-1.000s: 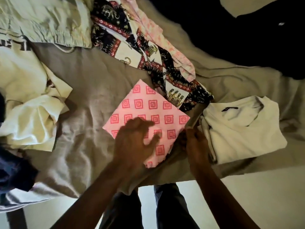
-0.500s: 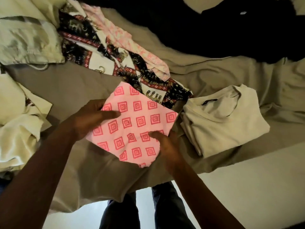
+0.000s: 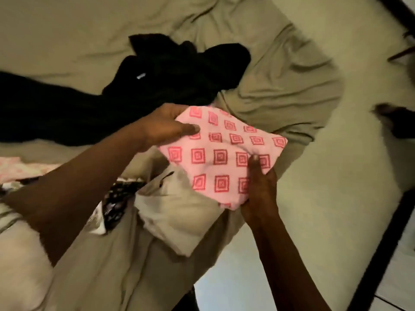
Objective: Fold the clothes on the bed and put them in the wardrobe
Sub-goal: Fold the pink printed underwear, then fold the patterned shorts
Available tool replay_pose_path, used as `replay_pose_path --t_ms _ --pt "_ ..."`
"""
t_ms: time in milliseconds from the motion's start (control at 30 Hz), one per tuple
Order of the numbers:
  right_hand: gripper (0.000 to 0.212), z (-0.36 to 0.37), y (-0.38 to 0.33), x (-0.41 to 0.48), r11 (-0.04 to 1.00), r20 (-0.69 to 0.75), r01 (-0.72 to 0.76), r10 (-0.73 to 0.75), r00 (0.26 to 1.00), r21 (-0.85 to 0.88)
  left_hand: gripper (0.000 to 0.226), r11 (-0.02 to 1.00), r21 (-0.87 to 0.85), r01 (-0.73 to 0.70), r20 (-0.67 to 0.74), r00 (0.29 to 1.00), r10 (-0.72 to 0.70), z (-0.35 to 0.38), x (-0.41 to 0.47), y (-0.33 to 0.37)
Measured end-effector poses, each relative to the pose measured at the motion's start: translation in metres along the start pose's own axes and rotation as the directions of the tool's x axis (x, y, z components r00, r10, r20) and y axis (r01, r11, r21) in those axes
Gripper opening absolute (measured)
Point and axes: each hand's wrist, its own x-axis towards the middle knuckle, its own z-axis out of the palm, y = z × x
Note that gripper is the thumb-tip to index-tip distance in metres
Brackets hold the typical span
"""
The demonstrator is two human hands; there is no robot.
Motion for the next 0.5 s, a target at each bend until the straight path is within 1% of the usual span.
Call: replay_pose_path --t_ms 67,100,167,200,233,300,367,400,467,500 --pt "0.033 -0.005 -0.009 0.024 0.998 -0.071 0.045 -0.041 0.997 0.049 0.026 0.999 -0.015 -0.042 -0.022 0.999 0.042 0.010 0.037 0.015" --pt "0.033 -0.026 -0.020 0.050 0.995 -0.112 0.063 -0.053 0.992 0.082 0.027 0.997 -0.029 -0.066 -0.036 0.997 0.065 0.035 0.068 0.029" --pt "0.037 -0.034 -0.018 0.075 0.992 -0.170 0.057 -0.037 0.985 0.114 0.034 0.996 -0.033 -0.079 -0.044 0.996 0.077 0.042 0.093 0.037" --pt "0.039 -0.044 -0.014 0.089 0.996 -0.184 0.015 0.000 0.983 0.083 0.036 0.998 -0.037 -0.051 -0.042 0.998 0.049 0.050 0.108 0.035" --pt "0.041 -0.054 -0.009 0.101 0.998 -0.201 -0.040 0.048 0.978 0.045 0.038 1.000 -0.003 -0.007 -0.042 0.999 0.007 0.060 0.122 0.030" --pt "0.049 -0.069 0.005 0.115 0.989 -0.195 -0.129 0.114 0.974 -0.068 0.048 0.990 0.119 0.075 -0.040 0.997 -0.070 0.078 0.136 0.006" --pt "0.055 -0.079 0.018 0.125 0.970 -0.225 -0.111 0.061 0.973 -0.218 0.056 0.981 0.180 0.075 -0.097 0.994 -0.058 0.085 0.141 -0.021" --pt "0.055 -0.081 0.021 0.126 0.958 -0.243 -0.086 0.018 0.970 -0.273 0.055 0.985 0.166 0.056 -0.129 0.991 -0.035 0.085 0.141 -0.032" --pt "0.048 -0.076 0.023 0.122 0.917 -0.312 -0.020 -0.116 0.943 -0.399 0.050 0.994 0.111 0.021 -0.168 0.986 -0.002 0.080 0.130 -0.043" --pt "0.046 -0.073 0.022 0.117 0.866 -0.365 0.016 -0.227 0.903 -0.499 0.049 0.994 0.111 -0.007 -0.189 0.982 0.028 0.079 0.119 -0.044"
